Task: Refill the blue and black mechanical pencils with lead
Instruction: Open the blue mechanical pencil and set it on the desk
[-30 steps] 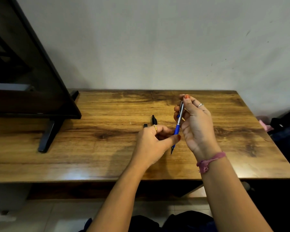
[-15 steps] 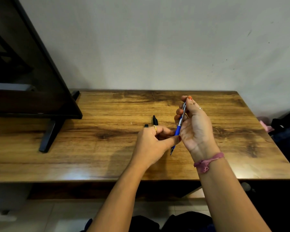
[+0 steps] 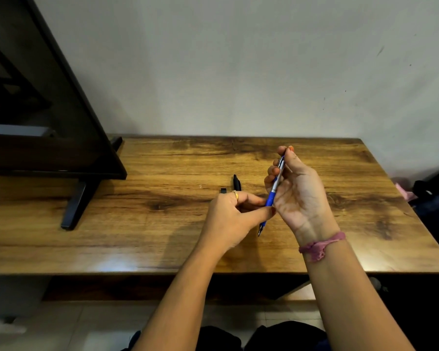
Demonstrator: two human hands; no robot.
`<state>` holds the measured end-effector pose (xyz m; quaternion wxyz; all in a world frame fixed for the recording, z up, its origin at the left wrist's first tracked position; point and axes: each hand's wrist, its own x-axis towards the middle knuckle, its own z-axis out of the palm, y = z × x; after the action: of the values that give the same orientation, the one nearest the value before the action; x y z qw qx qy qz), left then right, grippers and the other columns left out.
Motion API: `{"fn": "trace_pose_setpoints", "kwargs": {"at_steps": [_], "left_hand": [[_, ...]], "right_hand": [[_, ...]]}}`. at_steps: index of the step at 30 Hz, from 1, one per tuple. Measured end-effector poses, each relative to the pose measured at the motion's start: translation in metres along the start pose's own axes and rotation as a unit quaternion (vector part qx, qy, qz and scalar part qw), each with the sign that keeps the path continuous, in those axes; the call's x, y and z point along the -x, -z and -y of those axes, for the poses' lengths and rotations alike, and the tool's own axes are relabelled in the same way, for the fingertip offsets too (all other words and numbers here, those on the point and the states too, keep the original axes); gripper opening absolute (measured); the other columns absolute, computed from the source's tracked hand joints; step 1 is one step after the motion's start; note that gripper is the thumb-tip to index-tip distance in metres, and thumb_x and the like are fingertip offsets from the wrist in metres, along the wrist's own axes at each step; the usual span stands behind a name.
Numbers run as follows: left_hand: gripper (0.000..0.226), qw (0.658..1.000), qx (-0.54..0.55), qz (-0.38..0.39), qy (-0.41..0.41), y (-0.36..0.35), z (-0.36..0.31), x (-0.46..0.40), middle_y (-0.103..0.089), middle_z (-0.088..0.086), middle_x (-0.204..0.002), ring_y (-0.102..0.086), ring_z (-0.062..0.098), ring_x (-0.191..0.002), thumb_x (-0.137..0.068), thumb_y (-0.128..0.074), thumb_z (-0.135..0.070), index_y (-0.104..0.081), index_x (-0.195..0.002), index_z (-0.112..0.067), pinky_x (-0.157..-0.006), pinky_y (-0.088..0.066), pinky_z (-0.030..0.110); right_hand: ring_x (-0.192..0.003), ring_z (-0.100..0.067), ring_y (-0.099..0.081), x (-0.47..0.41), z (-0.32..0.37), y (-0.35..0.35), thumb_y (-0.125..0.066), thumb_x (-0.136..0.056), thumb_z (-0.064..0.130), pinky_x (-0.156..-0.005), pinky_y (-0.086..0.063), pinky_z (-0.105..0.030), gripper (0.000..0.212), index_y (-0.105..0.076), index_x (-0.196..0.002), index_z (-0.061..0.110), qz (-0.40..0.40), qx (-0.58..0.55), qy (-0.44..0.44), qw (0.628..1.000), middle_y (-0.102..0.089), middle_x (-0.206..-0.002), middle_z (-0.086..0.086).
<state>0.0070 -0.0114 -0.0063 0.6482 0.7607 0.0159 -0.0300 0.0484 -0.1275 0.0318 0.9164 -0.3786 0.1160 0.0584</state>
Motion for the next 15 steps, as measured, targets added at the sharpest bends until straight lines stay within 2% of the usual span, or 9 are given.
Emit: {"fn": "trace_pose_setpoints", "kwargs": {"at_steps": [4,9,15], "left_hand": [[0.013,1.000,-0.005,0.004,-0.004,-0.0003,-0.0003,0.0010,-0.073,-0.014,-0.073,-0.068,0.002,-0.069,-0.069,-0.082,-0.027,-0.072,-0.074,-0.033,-0.063,-0.054,0.018],[0.013,1.000,0.000,-0.003,0.005,0.0011,0.0002,0.0001,-0.074,-0.008,-0.076,-0.070,0.010,-0.075,-0.069,-0.083,-0.027,-0.074,-0.079,-0.029,-0.072,-0.059,0.031],[0.016,1.000,0.004,0.009,0.007,0.0013,0.0002,-0.0001,-0.074,-0.004,-0.079,-0.070,0.014,-0.078,-0.070,-0.082,-0.025,-0.075,-0.084,-0.024,-0.075,-0.059,0.034]], "right_hand": [[-0.053,-0.005,-0.050,-0.0004,0.0002,0.0030,-0.050,-0.097,0.022,-0.054,-0.040,-0.017,0.017,-0.063,-0.087,0.016,0.006,-0.002,-0.004,1.000,-0.054,-0.069,0.006],[-0.054,-0.005,-0.047,0.0005,-0.0008,0.0024,-0.051,-0.096,0.027,-0.048,-0.036,-0.018,0.019,-0.065,-0.084,0.021,0.017,0.004,-0.012,1.000,-0.050,-0.071,0.007],[-0.054,-0.006,-0.045,0.0005,0.0020,0.0039,-0.052,-0.095,0.031,-0.047,-0.036,-0.019,0.021,-0.067,-0.082,0.022,0.026,-0.001,-0.028,0.999,-0.051,-0.071,0.007]]}}
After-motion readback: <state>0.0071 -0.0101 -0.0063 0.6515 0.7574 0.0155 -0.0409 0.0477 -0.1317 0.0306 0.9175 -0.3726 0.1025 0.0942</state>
